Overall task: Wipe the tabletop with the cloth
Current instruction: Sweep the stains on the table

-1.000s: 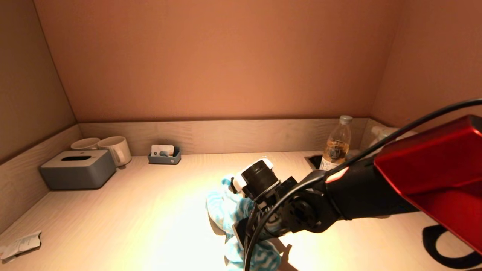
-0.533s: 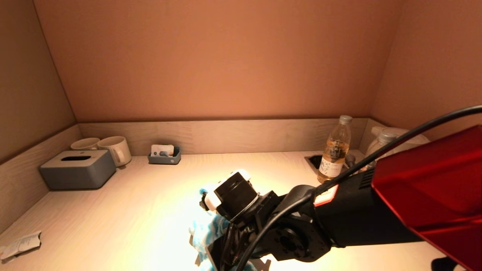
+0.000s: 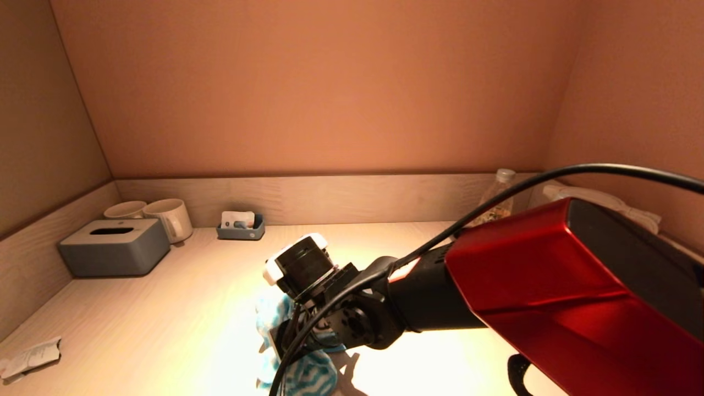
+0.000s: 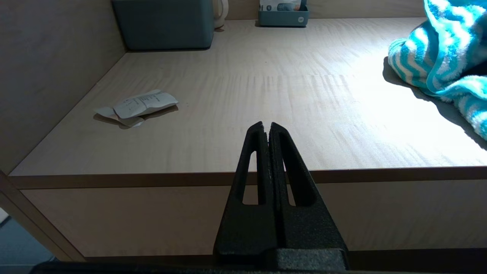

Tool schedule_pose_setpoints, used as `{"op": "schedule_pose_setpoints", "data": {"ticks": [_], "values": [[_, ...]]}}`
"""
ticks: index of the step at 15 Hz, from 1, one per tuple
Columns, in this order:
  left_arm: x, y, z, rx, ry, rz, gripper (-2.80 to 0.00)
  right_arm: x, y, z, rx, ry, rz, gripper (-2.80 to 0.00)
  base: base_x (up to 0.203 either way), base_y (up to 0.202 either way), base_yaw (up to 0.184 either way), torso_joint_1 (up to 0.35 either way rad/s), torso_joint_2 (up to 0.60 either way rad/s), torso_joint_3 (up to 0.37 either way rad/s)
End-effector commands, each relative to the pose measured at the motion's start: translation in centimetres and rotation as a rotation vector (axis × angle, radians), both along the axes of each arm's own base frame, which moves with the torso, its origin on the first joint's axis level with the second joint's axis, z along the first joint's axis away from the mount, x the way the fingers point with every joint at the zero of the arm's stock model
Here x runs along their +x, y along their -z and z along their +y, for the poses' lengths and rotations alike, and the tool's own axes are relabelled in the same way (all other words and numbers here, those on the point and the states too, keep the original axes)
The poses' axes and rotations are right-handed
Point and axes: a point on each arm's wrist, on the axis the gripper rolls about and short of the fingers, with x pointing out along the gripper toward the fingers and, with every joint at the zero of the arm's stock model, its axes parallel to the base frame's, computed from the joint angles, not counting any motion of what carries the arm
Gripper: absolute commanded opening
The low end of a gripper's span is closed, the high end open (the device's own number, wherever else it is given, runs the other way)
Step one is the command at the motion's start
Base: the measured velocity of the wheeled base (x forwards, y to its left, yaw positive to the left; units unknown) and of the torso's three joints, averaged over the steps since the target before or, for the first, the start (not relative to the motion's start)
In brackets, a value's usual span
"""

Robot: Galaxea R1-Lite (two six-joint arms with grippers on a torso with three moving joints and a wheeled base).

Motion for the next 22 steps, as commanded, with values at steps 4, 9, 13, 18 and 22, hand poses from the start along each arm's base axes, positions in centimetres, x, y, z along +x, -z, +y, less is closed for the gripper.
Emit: {"op": "schedule_pose_setpoints", "data": {"ticks": [4, 9, 13, 18, 22], "values": [[0.0, 0.0, 0.0, 0.0, 0.0, 0.0, -2.8, 3.1, 0.4, -1.9, -0.028, 0.133, -0.007, -2.8, 0.0, 0.0, 0.0, 0.0, 0.0, 0.0], [0.0, 0.0, 0.0, -0.001, 0.0, 0.0, -2.8, 4.7, -1.8, -8.2, -0.068, 0.282, 0.018, -2.8, 0.0, 0.0, 0.0, 0.0, 0.0, 0.0], [0.0, 0.0, 0.0, 0.0, 0.0, 0.0, -2.8, 2.1, -1.1, -10.5, -0.139, 0.284, 0.091, -2.8, 0.0, 0.0, 0.0, 0.0, 0.0, 0.0], [0.0, 0.0, 0.0, 0.0, 0.0, 0.0, -2.8, -4.1, -1.6, -8.0, -0.156, 0.112, 0.103, -2.8, 0.0, 0.0, 0.0, 0.0, 0.0, 0.0], [0.0, 0.0, 0.0, 0.0, 0.0, 0.0, -2.8, -5.2, -0.9, -4.8, -0.147, 0.011, 0.11, -2.8, 0.0, 0.0, 0.0, 0.0, 0.0, 0.0]]}}
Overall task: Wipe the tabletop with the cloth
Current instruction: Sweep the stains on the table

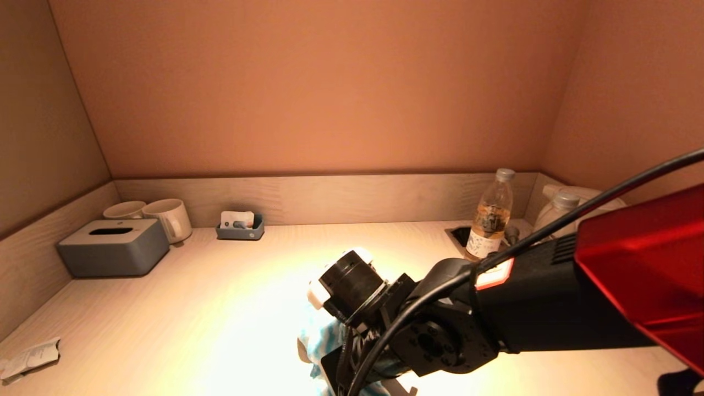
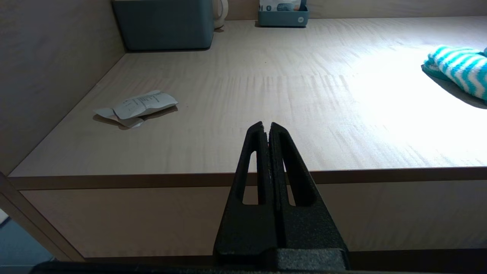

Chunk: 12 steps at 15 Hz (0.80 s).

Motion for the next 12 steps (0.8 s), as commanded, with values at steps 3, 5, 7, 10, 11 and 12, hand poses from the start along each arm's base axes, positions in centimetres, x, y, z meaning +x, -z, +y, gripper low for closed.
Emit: {"op": "schedule_pose_setpoints", "data": {"ticks": [3, 5, 7, 10, 11, 12], "values": [[0.0, 0.0, 0.0, 0.0, 0.0, 0.0, -2.8, 1.5, 1.4, 3.4, 0.006, -0.03, -0.004, -2.8, 0.0, 0.0, 0.0, 0.0, 0.0, 0.0], [0.0, 0.0, 0.0, -0.001, 0.0, 0.0, -2.8, 2.8, 2.6, 5.1, 0.003, -0.039, -0.007, -2.8, 0.0, 0.0, 0.0, 0.0, 0.0, 0.0], [0.0, 0.0, 0.0, 0.0, 0.0, 0.0, -2.8, 3.9, 3.0, 6.4, 0.005, -0.041, -0.012, -2.8, 0.0, 0.0, 0.0, 0.0, 0.0, 0.0], [0.0, 0.0, 0.0, -0.001, 0.002, 0.0, -2.8, 5.3, 3.3, 8.0, 0.007, -0.036, -0.019, -2.8, 0.0, 0.0, 0.0, 0.0, 0.0, 0.0], [0.0, 0.0, 0.0, 0.0, 0.002, 0.0, -2.8, 6.1, 3.5, 8.5, 0.008, -0.025, -0.023, -2.8, 0.0, 0.0, 0.0, 0.0, 0.0, 0.0], [0.0, 0.0, 0.0, 0.0, 0.0, 0.0, -2.8, 7.2, 3.8, 8.6, -0.001, 0.0, -0.026, -2.8, 0.0, 0.0, 0.0, 0.0, 0.0, 0.0]]}}
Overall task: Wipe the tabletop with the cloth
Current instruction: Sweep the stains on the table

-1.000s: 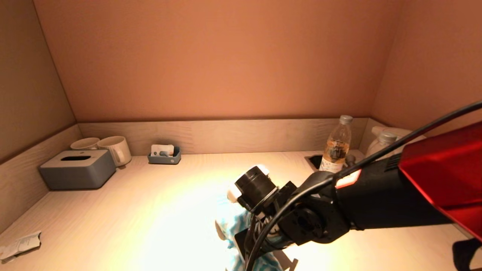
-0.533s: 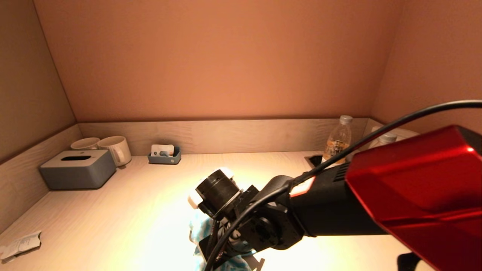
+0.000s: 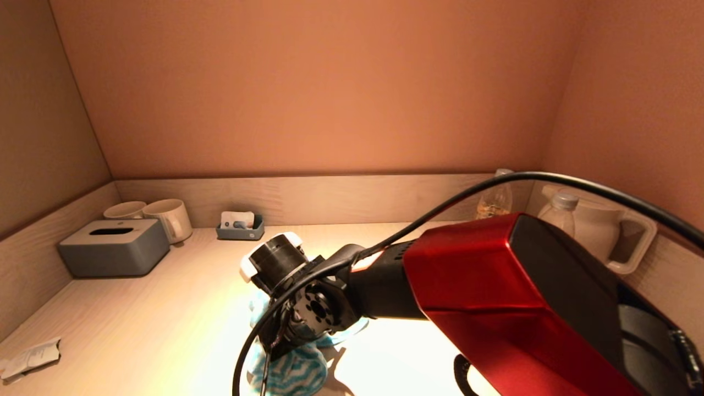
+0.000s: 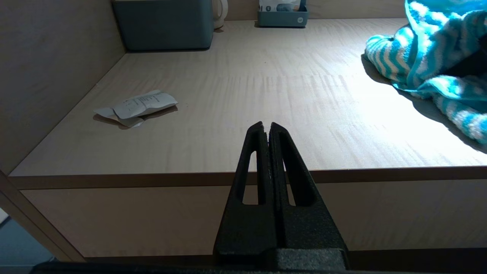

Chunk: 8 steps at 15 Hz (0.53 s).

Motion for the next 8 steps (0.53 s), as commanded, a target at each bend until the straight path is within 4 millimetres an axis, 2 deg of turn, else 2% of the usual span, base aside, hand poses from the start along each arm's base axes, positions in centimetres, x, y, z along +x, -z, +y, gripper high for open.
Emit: {"op": "schedule_pose_setpoints", "data": {"ticks": [1, 2, 5, 8], "values": [[0.0, 0.0, 0.0, -0.001, -0.001, 0.0, -2.8, 2.0, 2.3, -0.4, -0.075, 0.058, 0.038, -2.8, 0.0, 0.0, 0.0, 0.0, 0.0, 0.0], [0.0, 0.0, 0.0, 0.0, -0.001, 0.0, -2.8, 2.3, 2.3, -0.8, -0.085, 0.073, 0.038, -2.8, 0.0, 0.0, 0.0, 0.0, 0.0, 0.0], [0.0, 0.0, 0.0, 0.0, -0.001, 0.0, -2.8, 4.5, 0.9, -4.5, -0.107, 0.178, 0.04, -2.8, 0.0, 0.0, 0.0, 0.0, 0.0, 0.0], [0.0, 0.0, 0.0, 0.0, -0.001, 0.0, -2.8, 4.6, 0.0, -7.6, -0.131, 0.234, 0.056, -2.8, 0.0, 0.0, 0.0, 0.0, 0.0, 0.0]]}}
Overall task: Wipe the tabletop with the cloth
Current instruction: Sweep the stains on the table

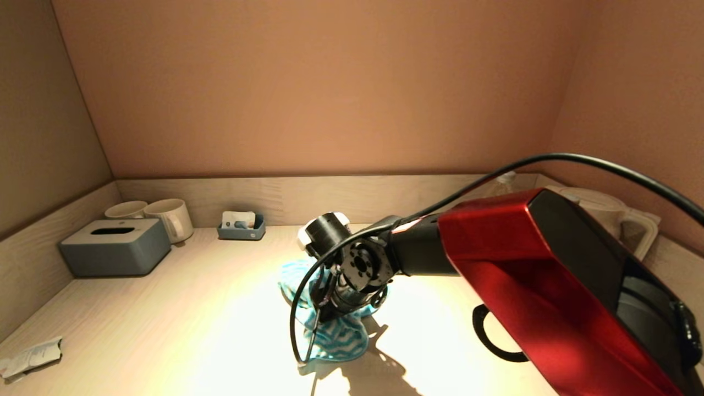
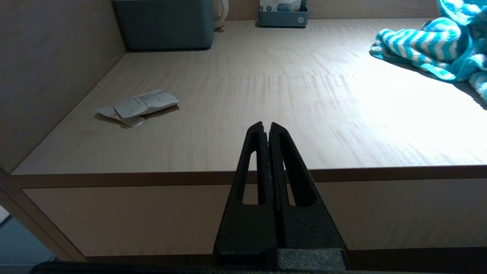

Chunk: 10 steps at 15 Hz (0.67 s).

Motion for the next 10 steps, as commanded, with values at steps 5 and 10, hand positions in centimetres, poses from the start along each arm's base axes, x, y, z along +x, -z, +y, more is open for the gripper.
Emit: {"op": "schedule_pose_setpoints", "data": {"ticks": [5, 10], "values": [[0.0, 0.0, 0.0, 0.0, 0.0, 0.0, -2.8, -4.2, -4.1, -4.5, -0.003, 0.013, 0.011, -2.8, 0.0, 0.0, 0.0, 0.0, 0.0, 0.0], [0.0, 0.0, 0.0, 0.0, 0.0, 0.0, -2.8, -10.3, -8.1, -6.9, 0.039, -0.055, -0.035, -2.8, 0.0, 0.0, 0.0, 0.0, 0.0, 0.0]]}}
